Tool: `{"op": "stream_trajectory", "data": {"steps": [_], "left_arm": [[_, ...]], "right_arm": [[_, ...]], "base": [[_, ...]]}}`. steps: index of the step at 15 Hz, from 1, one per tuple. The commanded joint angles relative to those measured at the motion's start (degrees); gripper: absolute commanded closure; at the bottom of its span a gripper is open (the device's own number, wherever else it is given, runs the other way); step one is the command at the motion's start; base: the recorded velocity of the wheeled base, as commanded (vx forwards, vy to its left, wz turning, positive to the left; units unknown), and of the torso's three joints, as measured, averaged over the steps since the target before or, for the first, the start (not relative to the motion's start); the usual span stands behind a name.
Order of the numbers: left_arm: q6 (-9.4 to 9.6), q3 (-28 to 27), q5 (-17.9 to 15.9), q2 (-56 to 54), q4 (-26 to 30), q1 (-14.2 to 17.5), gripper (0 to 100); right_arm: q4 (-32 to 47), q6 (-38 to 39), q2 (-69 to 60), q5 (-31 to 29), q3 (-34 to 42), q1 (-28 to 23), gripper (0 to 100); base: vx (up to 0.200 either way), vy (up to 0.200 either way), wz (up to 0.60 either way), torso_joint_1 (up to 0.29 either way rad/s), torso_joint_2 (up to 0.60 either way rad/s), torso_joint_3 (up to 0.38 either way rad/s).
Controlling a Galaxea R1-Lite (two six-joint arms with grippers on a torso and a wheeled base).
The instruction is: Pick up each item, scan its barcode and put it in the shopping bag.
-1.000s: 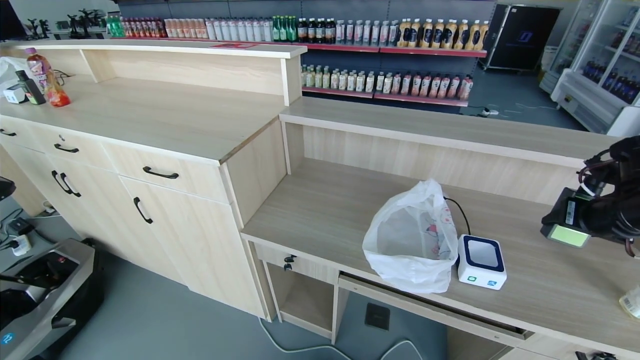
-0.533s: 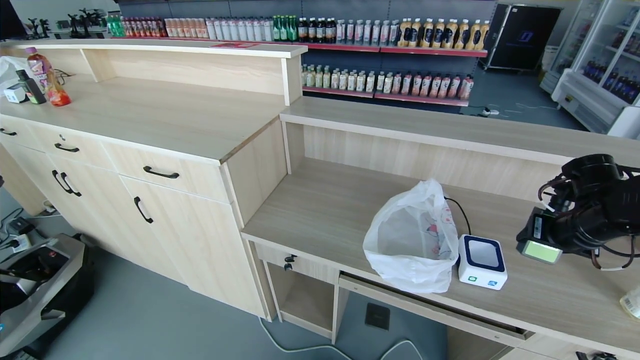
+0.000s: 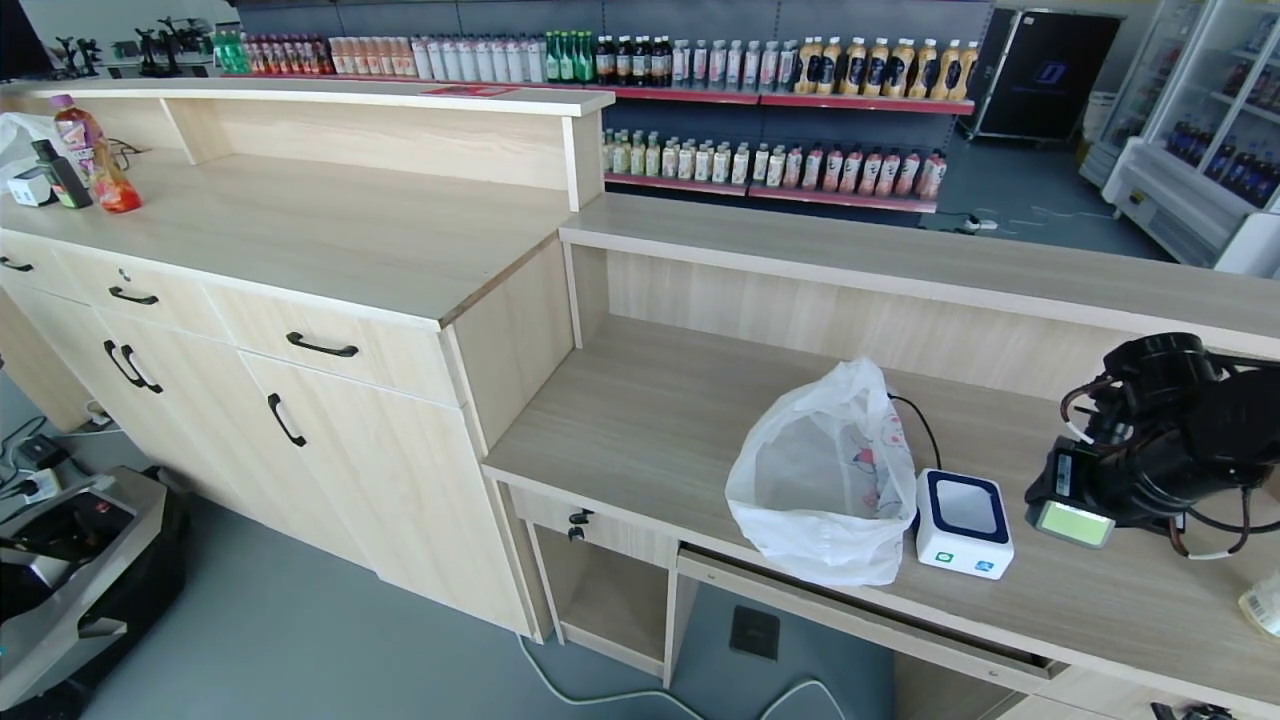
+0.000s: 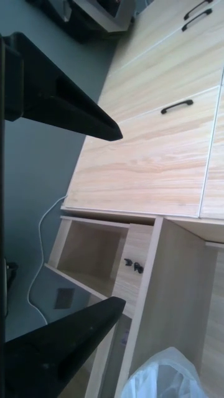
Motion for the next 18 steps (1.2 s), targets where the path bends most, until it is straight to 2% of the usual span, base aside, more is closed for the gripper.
{"op": "stream_trajectory", "data": {"steps": [1, 6, 12, 18], "left_arm": [[-0.09, 0.0, 0.0, 0.1, 0.0, 0.0, 0], [0.0, 0.0, 0.0, 0.1, 0.0, 0.0, 0], [-0.09, 0.0, 0.0, 0.1, 0.0, 0.0, 0], [0.0, 0.0, 0.0, 0.1, 0.0, 0.0, 0]], "right_arm": [[-2.7, -0.1, 1.6, 0.0, 0.1, 0.0, 100], [-3.8, -0.4, 4.4, -0.1, -0.3, 0.8, 100], [-10.0, -0.4, 6.7, 0.0, -0.2, 2.7, 100], [-10.5, -0.3, 8.8, 0.0, -0.5, 4.1, 100]], "base": [[0.0, 0.0, 0.0, 0.0, 0.0, 0.0], [0.0, 0.0, 0.0, 0.0, 0.0, 0.0], [0.0, 0.0, 0.0, 0.0, 0.0, 0.0], [0.0, 0.0, 0.0, 0.0, 0.0, 0.0]]}}
